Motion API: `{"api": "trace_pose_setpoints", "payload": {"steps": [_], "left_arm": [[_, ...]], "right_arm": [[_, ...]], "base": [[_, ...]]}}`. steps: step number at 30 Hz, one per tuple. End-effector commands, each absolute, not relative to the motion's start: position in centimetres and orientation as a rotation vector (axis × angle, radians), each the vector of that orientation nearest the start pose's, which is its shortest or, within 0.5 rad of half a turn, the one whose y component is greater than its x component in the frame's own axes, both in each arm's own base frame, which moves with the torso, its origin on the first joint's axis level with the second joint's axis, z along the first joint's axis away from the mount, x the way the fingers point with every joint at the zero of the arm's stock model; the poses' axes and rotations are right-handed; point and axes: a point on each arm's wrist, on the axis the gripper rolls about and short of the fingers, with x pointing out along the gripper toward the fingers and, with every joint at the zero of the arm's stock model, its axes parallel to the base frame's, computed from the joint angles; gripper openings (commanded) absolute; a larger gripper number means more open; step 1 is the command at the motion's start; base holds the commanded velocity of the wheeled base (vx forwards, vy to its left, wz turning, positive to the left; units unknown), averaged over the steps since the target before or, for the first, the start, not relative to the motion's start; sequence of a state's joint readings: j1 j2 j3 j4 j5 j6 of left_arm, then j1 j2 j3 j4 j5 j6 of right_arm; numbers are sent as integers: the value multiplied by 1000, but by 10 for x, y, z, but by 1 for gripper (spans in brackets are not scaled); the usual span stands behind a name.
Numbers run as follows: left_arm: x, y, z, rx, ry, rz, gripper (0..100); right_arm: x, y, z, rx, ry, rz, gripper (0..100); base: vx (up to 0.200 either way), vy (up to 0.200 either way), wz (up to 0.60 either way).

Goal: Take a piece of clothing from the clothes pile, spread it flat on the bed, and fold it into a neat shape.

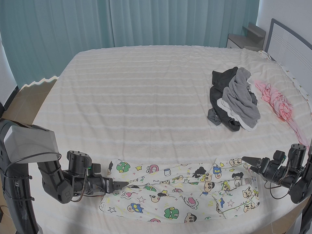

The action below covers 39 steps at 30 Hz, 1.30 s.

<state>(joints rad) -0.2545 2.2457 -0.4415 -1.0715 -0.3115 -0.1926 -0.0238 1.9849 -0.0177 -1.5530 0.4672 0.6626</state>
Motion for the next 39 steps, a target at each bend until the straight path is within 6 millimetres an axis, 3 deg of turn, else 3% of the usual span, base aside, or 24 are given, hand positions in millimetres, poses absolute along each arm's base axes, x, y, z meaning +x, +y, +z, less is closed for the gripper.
{"api": "trace_pose_setpoints", "payload": {"steps": [1, 9, 10, 20, 28, 39], "left_arm": [[283, -90, -29, -190, 820, -491, 100], [283, -98, -34, -178, 829, -509, 100], [283, -99, -37, -175, 837, -510, 0], [276, -97, -35, -176, 852, -505, 0], [267, -89, -12, -177, 805, -486, 0], [262, -56, 2, -218, 787, -381, 0]], "right_arm": [[211, 5, 42, 748, 555, 282, 100], [211, 5, 42, 748, 556, 283, 100], [211, 5, 43, 748, 554, 282, 100], [211, 5, 42, 748, 555, 282, 100], [211, 5, 43, 748, 554, 282, 100], [211, 5, 43, 747, 550, 282, 100]], "base": [[0, 0, 0], [0, 0, 0], [0, 0, 0], [0, 0, 0], [0, 0, 0], [0, 0, 0]]}}
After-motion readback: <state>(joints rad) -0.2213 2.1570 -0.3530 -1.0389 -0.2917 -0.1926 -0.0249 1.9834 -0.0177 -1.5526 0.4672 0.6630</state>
